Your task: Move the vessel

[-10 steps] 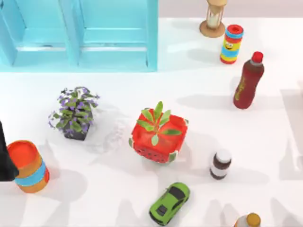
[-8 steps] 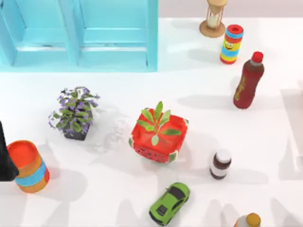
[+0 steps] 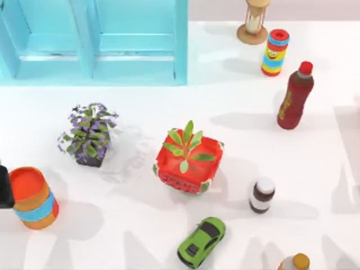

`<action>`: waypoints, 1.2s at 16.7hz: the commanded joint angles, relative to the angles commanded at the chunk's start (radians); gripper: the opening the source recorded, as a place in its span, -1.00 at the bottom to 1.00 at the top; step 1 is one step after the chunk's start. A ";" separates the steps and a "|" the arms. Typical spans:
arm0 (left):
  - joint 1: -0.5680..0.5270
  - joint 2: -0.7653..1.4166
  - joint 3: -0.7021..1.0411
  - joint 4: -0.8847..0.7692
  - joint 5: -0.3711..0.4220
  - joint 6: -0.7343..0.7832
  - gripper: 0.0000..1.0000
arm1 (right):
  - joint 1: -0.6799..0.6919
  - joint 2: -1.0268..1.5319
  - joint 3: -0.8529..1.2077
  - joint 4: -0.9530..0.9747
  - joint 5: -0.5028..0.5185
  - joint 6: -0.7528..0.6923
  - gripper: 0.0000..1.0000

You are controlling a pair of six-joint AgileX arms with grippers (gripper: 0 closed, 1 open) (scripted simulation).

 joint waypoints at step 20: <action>0.157 1.379 1.126 -0.956 0.007 0.152 1.00 | 0.000 0.000 0.000 0.000 0.000 0.000 1.00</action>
